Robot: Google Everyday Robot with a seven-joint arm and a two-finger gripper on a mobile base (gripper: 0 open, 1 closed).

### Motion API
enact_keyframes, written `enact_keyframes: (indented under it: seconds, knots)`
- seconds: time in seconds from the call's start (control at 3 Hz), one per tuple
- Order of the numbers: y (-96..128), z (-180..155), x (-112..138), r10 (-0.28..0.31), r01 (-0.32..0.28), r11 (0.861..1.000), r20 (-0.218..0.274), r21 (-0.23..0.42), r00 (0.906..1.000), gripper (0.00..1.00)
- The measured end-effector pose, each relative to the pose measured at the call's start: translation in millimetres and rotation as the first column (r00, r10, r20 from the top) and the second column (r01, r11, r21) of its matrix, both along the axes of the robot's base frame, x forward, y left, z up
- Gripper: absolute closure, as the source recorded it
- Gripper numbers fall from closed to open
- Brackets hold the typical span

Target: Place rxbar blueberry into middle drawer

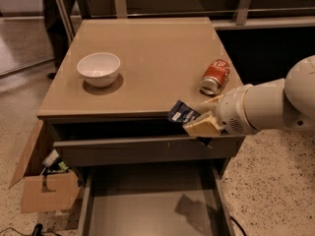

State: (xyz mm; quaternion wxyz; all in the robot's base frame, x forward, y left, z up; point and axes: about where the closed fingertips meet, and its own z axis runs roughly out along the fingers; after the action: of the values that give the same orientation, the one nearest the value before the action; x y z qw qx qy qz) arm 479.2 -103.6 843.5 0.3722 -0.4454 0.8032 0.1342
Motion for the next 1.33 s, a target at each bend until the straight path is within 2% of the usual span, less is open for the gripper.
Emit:
enact_keyframes:
  seconds: [0.33, 0.67, 1.0, 1.33]
  knots:
    - [0, 1, 0, 0.001, -0.001, 1.000, 0.002, -0.001, 1.0000, 1.00]
    - [8, -32, -9, -0.005, 0.006, 1.000, -0.053, 0.022, 0.9986, 1.00]
    - [25, -109, -30, -0.019, 0.032, 0.997, -0.164, 0.076, 0.9863, 1.00]
    - [42, -177, -49, -0.019, 0.046, 0.993, -0.238, 0.109, 0.9710, 1.00]
